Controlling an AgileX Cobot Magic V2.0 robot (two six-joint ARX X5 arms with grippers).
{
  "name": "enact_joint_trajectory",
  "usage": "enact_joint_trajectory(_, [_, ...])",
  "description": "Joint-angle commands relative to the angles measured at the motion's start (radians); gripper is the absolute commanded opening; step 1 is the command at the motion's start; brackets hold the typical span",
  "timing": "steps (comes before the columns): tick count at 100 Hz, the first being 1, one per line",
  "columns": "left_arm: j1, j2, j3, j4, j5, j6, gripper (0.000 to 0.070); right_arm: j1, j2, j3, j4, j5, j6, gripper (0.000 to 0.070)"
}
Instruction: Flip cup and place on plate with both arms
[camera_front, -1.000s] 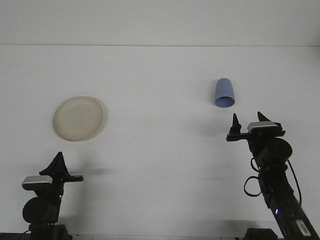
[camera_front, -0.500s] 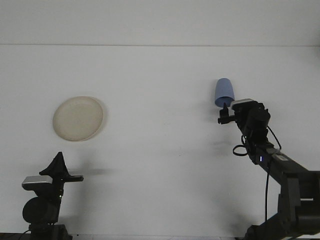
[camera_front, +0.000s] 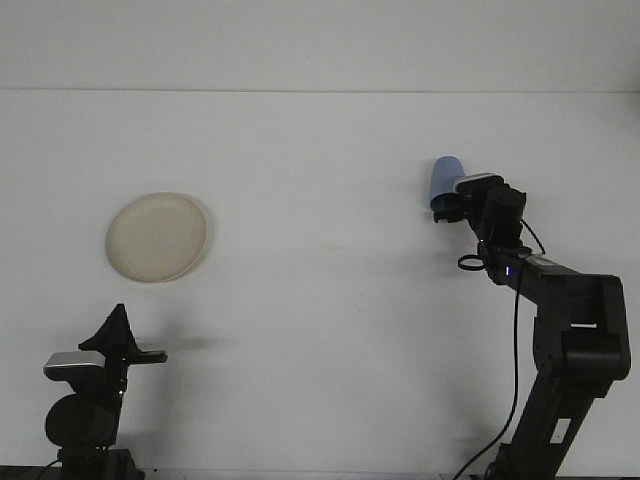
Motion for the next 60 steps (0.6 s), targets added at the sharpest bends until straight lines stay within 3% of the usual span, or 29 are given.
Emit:
enact_joint_trajectory(1, [0.001,-0.002,-0.018,0.011,-0.001,-0.007,0.0015,0.003,0.021,0.021,0.017,-0.011,-0.002,0.0])
enact_joint_trajectory(11, [0.001,-0.002,-0.018,0.011,-0.001,-0.007,0.0015,0.003,0.018,0.021,0.027,-0.053,0.021,0.0])
enact_joint_trajectory(35, [0.001,-0.002,-0.018,0.011,-0.001,-0.007,0.0015,-0.005,-0.074,0.021,0.02,-0.06,0.148,0.0])
enact_joint_trajectory(52, [0.001,-0.002,-0.018,0.011,-0.001,-0.007,0.0015,-0.024,-0.23,0.021,-0.017,-0.09,0.286,0.0])
enact_joint_trajectory(60, [0.001,-0.002,-0.018,0.011,-0.001,-0.007,0.0015,-0.032,-0.329,0.023,-0.099,-0.146,0.344,0.0])
